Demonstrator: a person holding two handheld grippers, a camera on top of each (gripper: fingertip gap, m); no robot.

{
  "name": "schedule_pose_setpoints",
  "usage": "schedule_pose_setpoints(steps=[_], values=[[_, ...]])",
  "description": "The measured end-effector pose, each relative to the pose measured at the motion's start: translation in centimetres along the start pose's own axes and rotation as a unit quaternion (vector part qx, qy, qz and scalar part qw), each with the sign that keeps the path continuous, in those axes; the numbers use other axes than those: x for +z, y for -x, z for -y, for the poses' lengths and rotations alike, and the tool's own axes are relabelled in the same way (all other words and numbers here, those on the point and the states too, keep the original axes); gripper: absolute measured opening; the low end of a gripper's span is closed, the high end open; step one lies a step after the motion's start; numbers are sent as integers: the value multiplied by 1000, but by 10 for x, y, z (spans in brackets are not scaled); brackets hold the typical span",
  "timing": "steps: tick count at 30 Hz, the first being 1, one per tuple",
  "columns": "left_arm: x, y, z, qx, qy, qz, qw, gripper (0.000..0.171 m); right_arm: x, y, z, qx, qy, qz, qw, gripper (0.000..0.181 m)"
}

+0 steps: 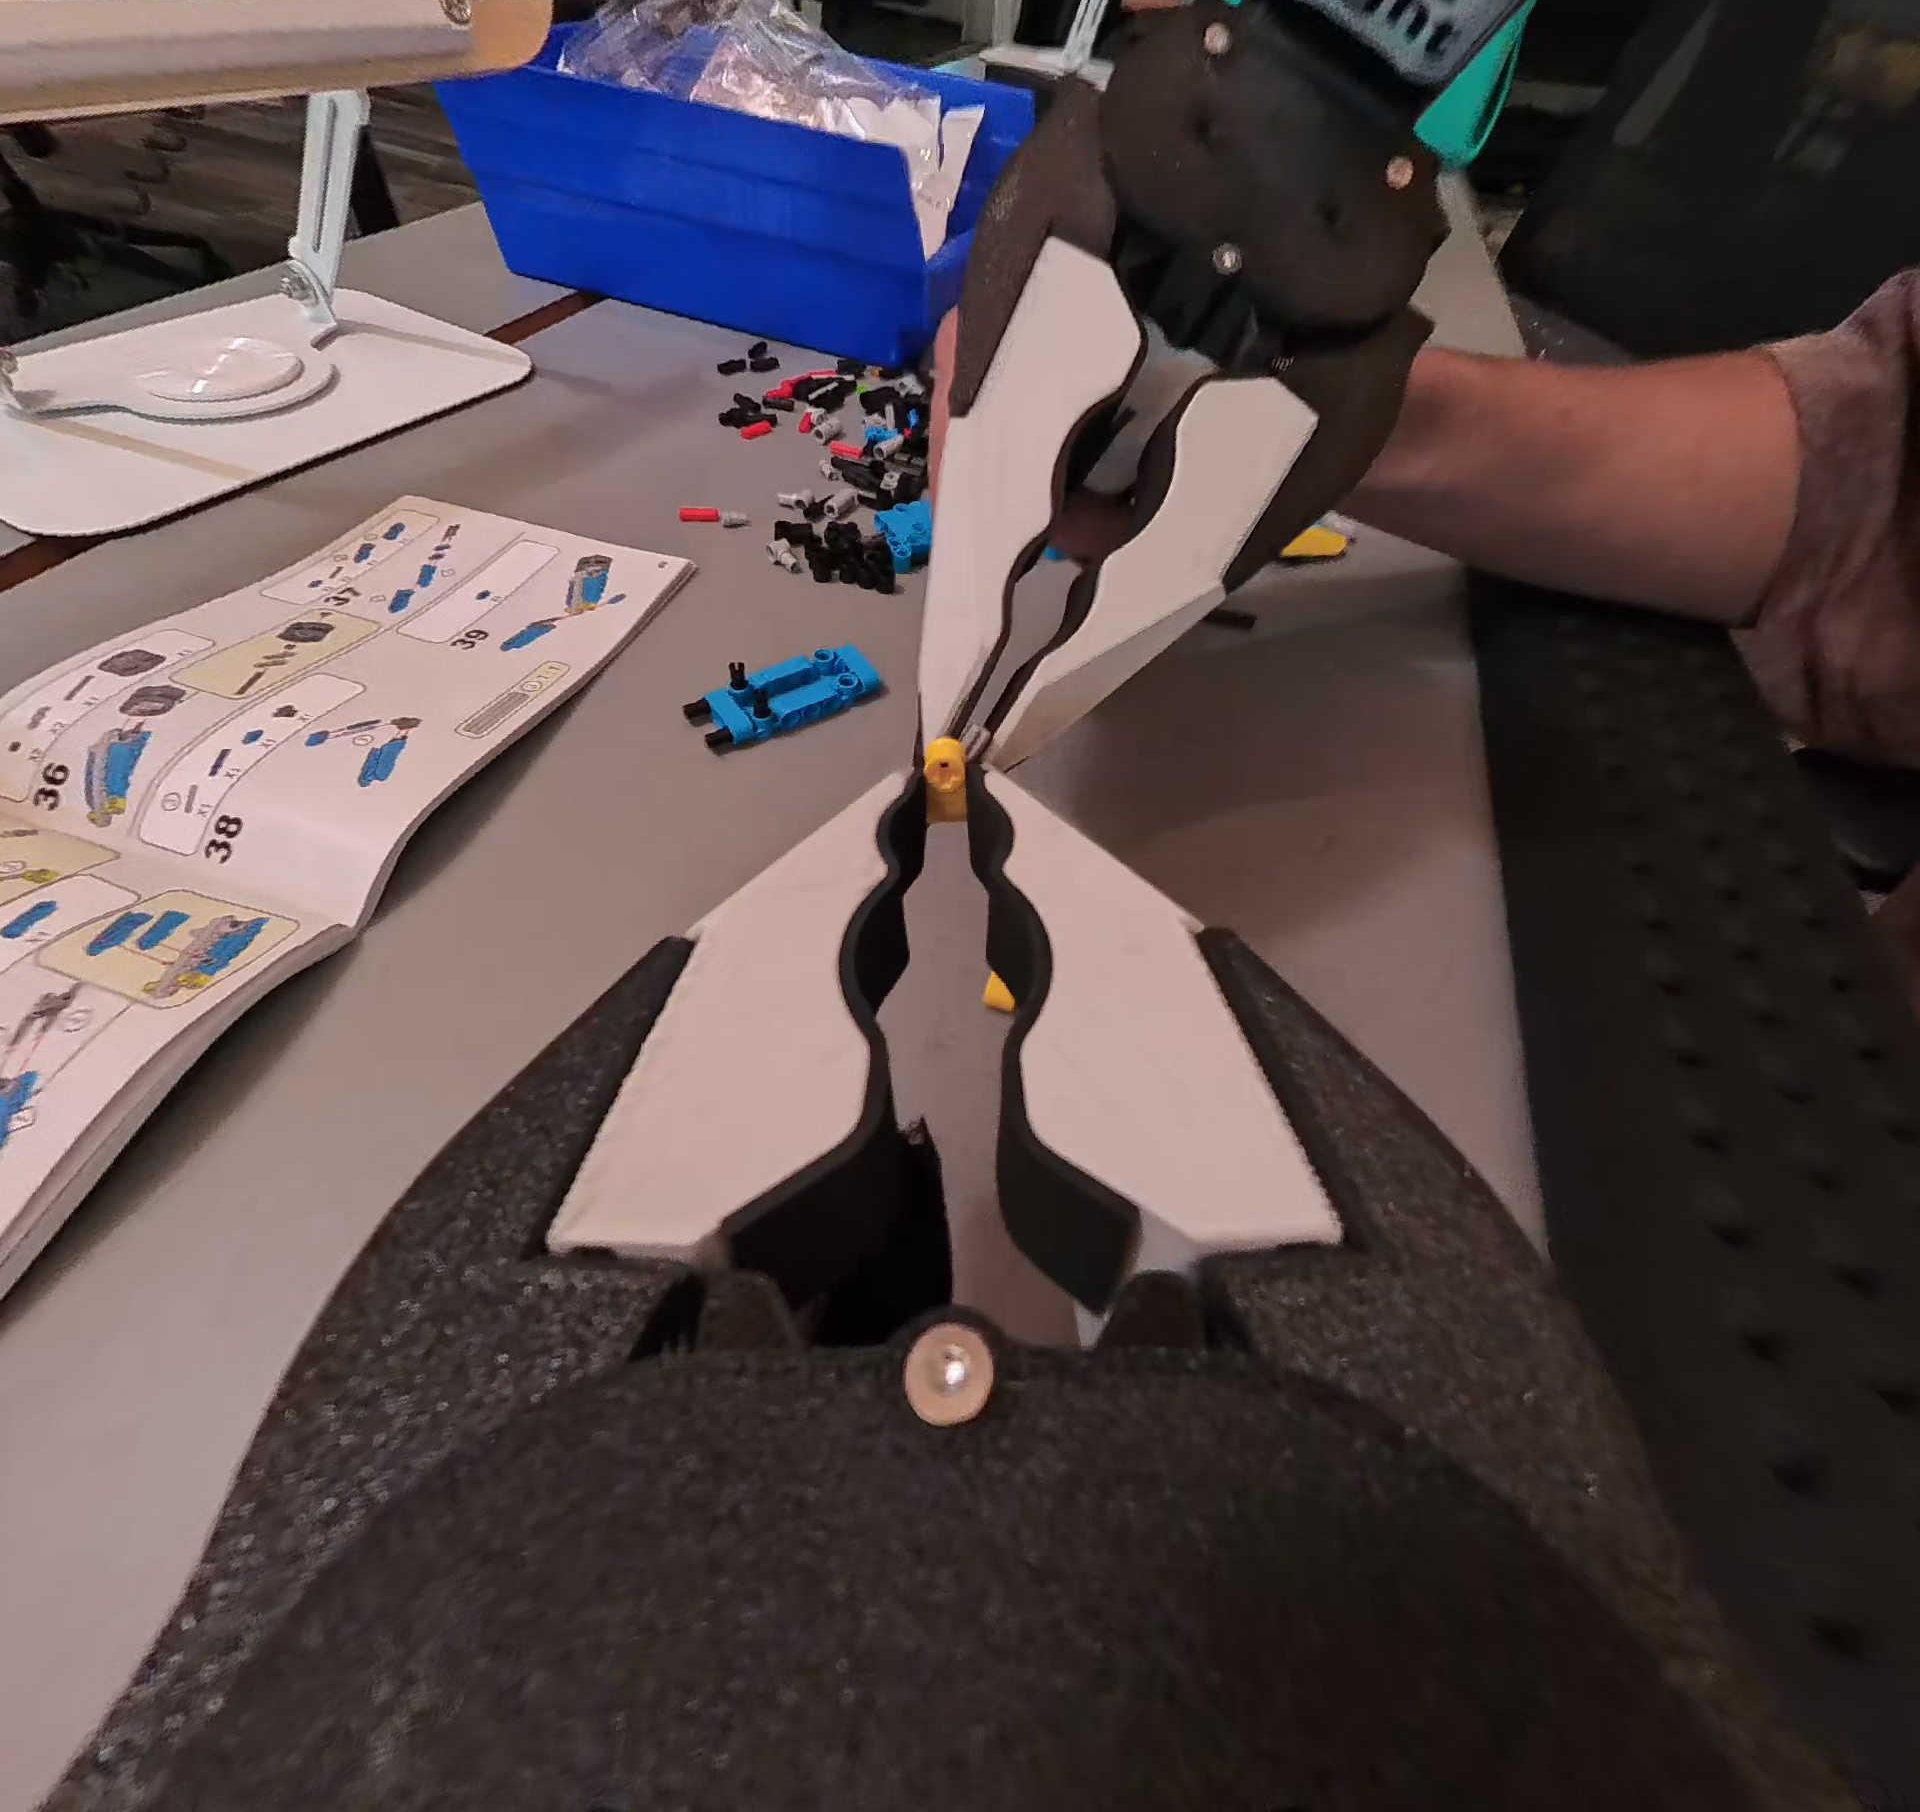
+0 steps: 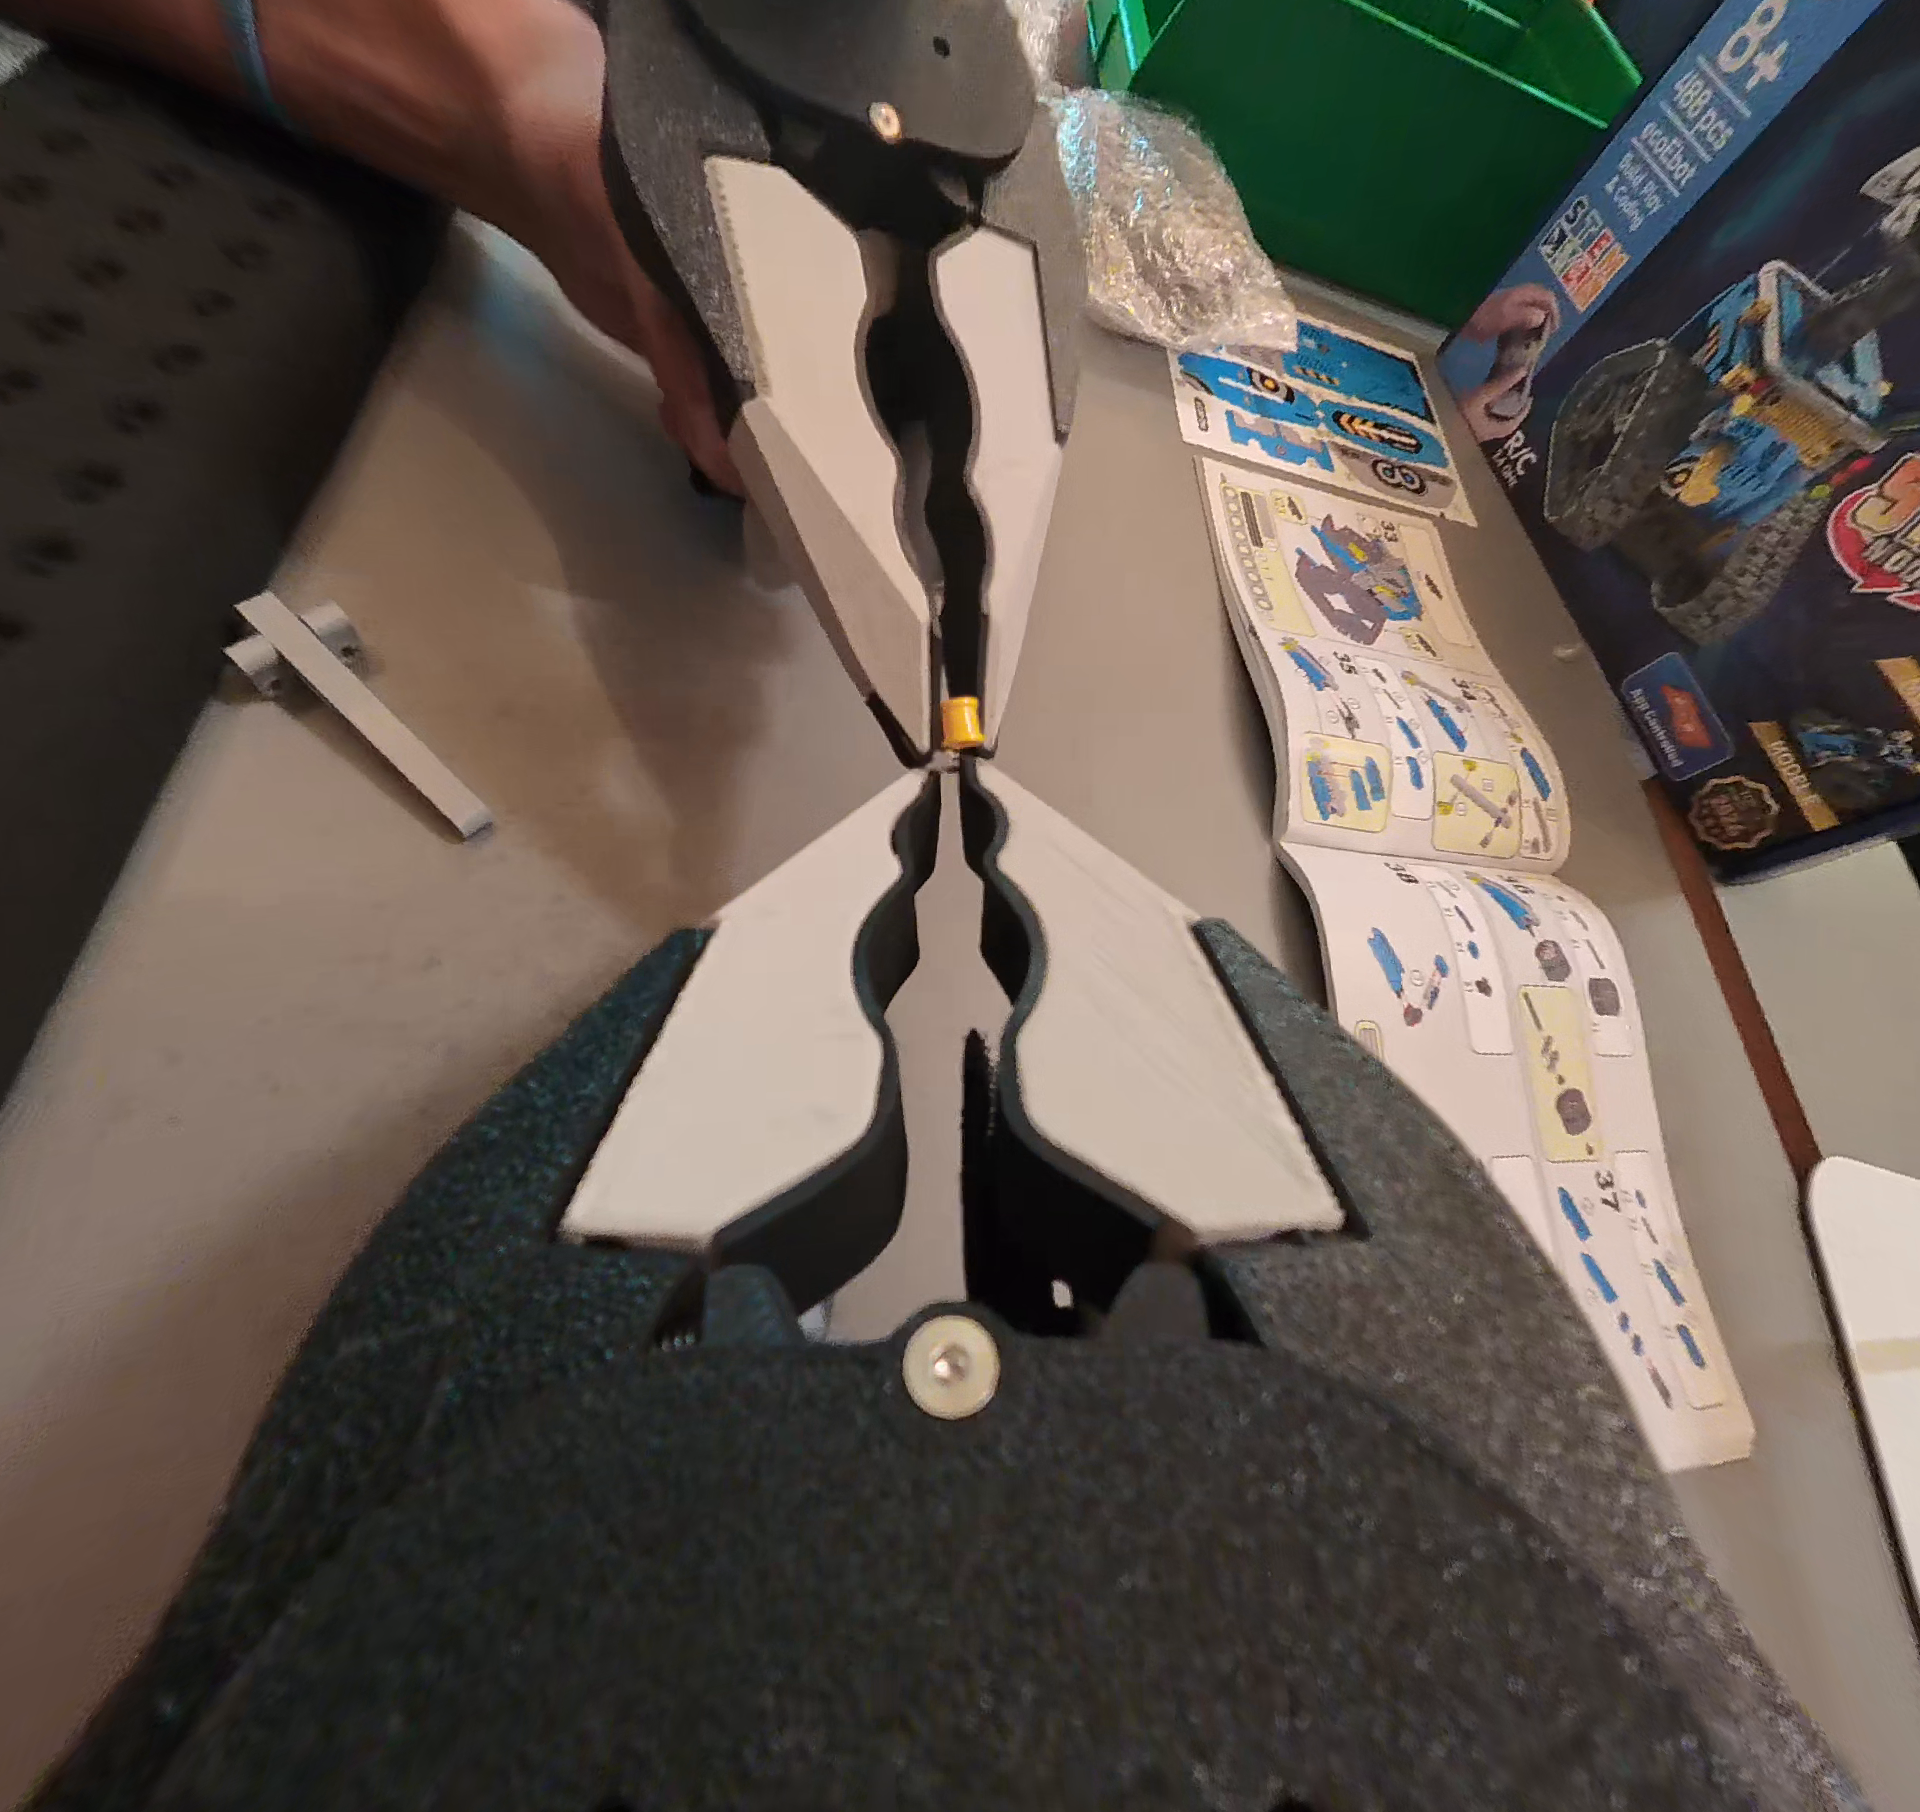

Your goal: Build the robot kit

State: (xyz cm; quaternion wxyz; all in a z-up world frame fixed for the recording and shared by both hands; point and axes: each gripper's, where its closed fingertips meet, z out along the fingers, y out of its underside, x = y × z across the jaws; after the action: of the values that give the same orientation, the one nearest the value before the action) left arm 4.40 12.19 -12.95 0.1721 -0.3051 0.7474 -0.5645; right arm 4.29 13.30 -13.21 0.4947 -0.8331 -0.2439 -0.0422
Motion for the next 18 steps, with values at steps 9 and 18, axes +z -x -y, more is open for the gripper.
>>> schedule_pose_setpoints(steps=[9,18], values=[[11,14,-30,-39,83,39,995,6,19,-1,-28,-142,127,-79,979,3],[14,21,-33,-213,68,4,975,6,25,-7,-39,-99,144,-68,982,3]])
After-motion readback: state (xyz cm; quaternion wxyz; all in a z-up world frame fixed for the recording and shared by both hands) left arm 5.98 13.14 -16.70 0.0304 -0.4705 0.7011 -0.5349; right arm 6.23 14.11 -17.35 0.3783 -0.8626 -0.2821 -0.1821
